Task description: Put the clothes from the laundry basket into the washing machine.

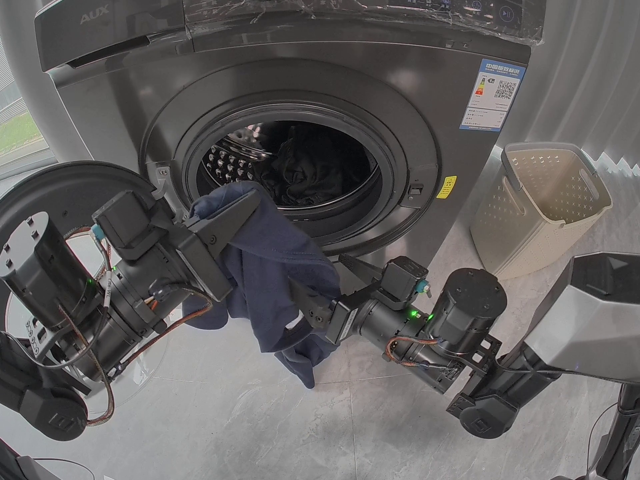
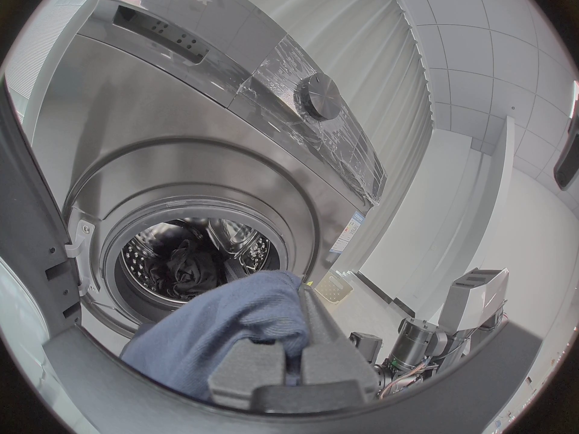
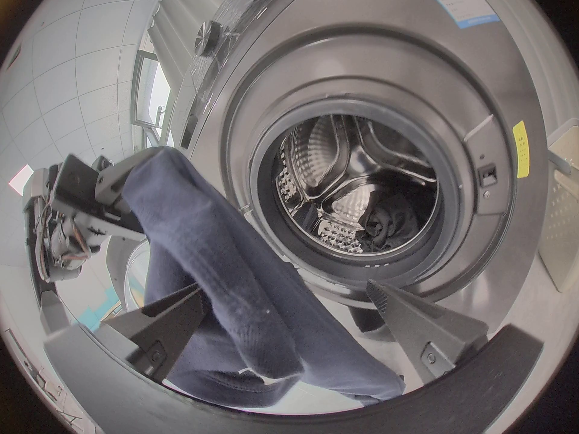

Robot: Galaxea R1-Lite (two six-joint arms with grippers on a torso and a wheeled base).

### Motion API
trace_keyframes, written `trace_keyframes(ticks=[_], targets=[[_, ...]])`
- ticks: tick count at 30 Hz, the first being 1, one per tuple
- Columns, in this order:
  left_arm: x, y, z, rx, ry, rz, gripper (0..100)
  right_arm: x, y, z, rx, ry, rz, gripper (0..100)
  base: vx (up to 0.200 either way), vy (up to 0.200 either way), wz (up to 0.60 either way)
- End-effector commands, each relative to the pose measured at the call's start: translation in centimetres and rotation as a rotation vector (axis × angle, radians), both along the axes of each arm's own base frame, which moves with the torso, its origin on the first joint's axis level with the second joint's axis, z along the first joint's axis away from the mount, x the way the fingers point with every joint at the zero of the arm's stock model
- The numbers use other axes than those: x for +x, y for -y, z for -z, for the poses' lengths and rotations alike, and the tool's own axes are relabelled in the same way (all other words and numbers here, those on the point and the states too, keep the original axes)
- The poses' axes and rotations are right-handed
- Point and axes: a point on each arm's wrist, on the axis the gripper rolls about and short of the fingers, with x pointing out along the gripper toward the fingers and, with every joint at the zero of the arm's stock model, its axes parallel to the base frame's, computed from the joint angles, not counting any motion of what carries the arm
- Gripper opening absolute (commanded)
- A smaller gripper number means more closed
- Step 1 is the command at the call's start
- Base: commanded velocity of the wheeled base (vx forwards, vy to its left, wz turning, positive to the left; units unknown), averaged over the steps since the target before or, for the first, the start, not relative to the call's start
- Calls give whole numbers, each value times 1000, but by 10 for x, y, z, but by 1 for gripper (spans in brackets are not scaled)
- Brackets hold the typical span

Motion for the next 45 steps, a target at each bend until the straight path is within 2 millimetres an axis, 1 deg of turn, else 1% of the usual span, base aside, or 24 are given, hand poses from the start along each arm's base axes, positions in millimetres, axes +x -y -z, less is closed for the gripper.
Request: trace_keyframes(ticks=[1,4,9,10,13,23,24,25,26,27,29,32,35,38,39,41,43,44,45], targets=[[0,0,1,2,-1,-1,0,3,-8,7,-6,-5,-10,100,0,0,0],[-1,0,2,6,-6,2,0,6,-12,-1,25,23,-5,100,0,0,0],[-1,0,3,7,-8,4,0,4,-15,-6,38,34,-14,100,0,0,0],[-1,0,3,7,-8,4,0,4,-15,-6,39,35,-16,0,0,0,0],[1,1,7,17,-22,1,0,1,-16,-9,46,39,-24,0,0,0,0],[4,2,10,26,-34,-3,0,-13,-8,-18,46,38,-38,0,0,0,0],[4,-1,17,46,-56,-5,0,-23,-2,-22,41,33,-45,0,0,0,0],[4,-1,17,47,-57,-5,100,-23,-2,-23,41,33,-45,0,0,0,0],[7,-1,20,54,-73,-7,100,-29,4,-28,44,34,-47,0,0,0,0],[7,-1,20,54,-73,-7,100,-29,4,-28,44,34,-47,0,0,0,0],[17,3,36,87,-115,-31,100,-37,16,-39,62,44,-45,0,0,0,0],[23,2,45,108,-124,-65,100,-46,27,-47,72,47,-42,0,0,0,0],[17,3,50,126,-126,-60,100,-53,37,-55,85,53,-38,0,0,0,0],[12,3,59,166,-145,-39,100,-57,45,-62,101,66,-31,0,0,0,0],[11,4,61,174,-150,-35,100,-57,45,-63,103,68,-31,0,0,0,0],[9,3,73,219,-182,-34,100,-60,49,-65,103,68,-29,0,0,0,0],[8,3,83,255,-204,-32,100,-62,52,-58,89,41,-27,0,0,0,0],[8,3,83,255,-204,-32,100,-62,52,-58,89,41,-27,0,0,0,0],[5,4,85,268,-198,-20,100,-64,54,-51,70,16,-21,0,0,0,0]])
